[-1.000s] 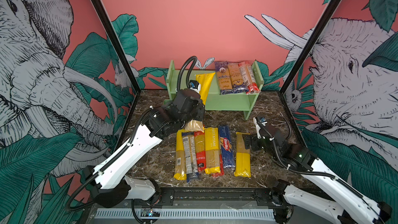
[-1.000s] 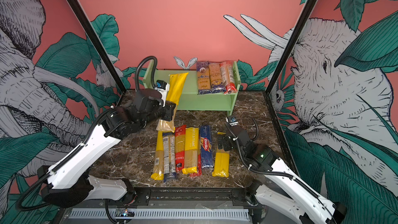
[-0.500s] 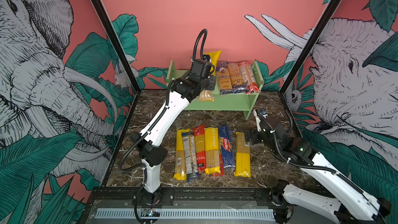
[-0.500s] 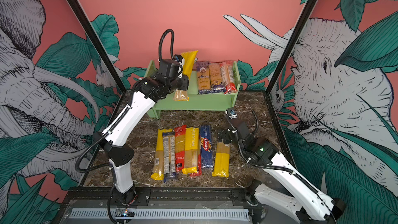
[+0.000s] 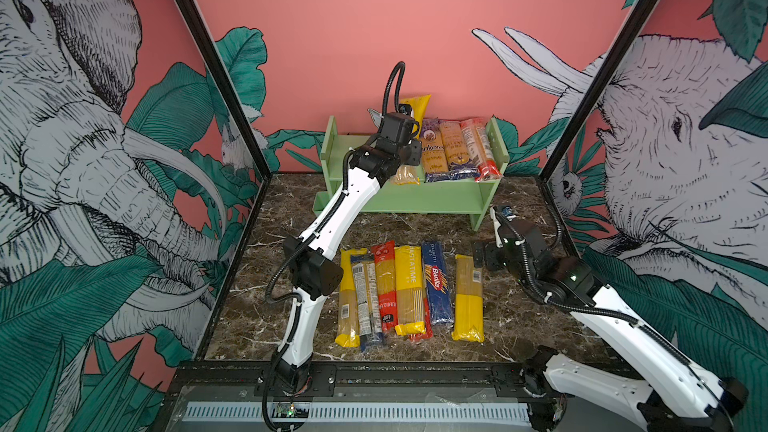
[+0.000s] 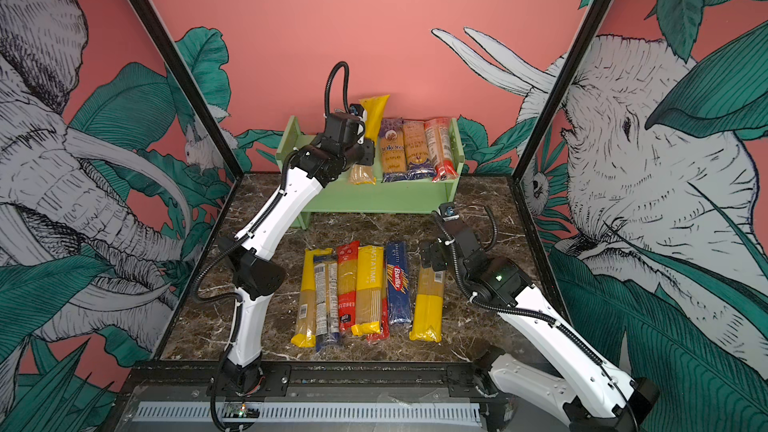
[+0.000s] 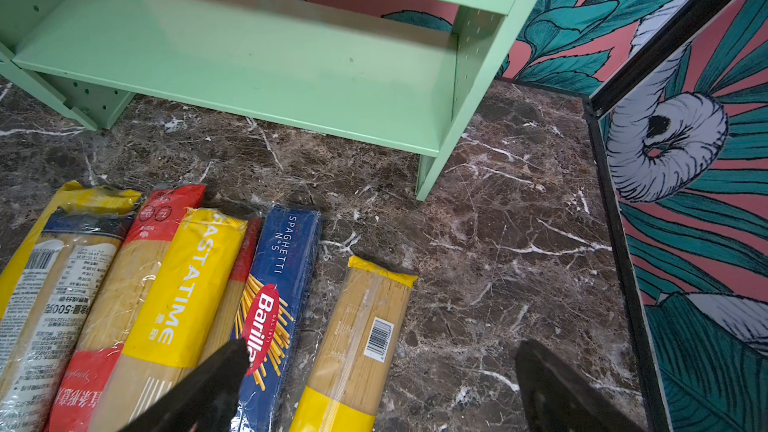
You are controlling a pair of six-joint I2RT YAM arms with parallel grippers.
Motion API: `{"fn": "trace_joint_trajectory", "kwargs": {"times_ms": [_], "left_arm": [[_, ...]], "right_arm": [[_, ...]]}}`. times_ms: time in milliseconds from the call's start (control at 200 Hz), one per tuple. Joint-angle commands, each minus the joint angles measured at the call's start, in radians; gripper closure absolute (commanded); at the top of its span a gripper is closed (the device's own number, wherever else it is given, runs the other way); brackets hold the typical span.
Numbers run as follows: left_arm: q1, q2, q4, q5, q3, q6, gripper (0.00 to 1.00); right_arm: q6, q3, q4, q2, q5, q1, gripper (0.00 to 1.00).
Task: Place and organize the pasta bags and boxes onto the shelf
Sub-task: 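Lift the yellow pack upright to the upper shelf with the left gripper, then stand the yellow pack beside the ankara pack and open the left gripper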
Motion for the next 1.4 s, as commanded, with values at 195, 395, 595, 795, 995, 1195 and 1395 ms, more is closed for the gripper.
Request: {"fn": "trace_joint_trajectory", "kwargs": {"times_ms": [195, 395, 595, 795, 995, 1195, 1395], "left_arm": [[0.033, -0.036, 0.175, 0.004, 0.069, -0.040, 0.86], [0.049, -0.016, 0.190, 0.039, 0.068, -0.053, 0.73], [0.053, -0.016, 0.203, 0.078, 0.045, -0.084, 0.62], [0.052, -0.020, 0.198, 0.103, 0.019, -0.113, 0.55], [0.052, -0.025, 0.186, 0.102, 0.002, -0.111, 0.48], [0.057, -0.033, 0.224, 0.110, -0.044, -0.135, 0.51], [0.056, -0.027, 0.195, 0.122, -0.042, -0.136, 0.49]], "right_arm": [[-0.005, 0.014, 0.009, 0.009, -0.028, -0.034, 0.01], [-0.001, 0.008, 0.004, 0.010, -0.029, -0.038, 0.01], [0.000, 0.008, -0.008, -0.003, -0.019, -0.046, 0.01], [0.003, 0.008, -0.013, -0.009, -0.024, -0.049, 0.01], [0.009, 0.002, -0.023, -0.020, -0.031, -0.048, 0.01], [0.013, -0.002, -0.043, -0.040, -0.024, -0.049, 0.01], [0.014, -0.009, -0.055, -0.060, -0.016, -0.050, 0.01]]}}
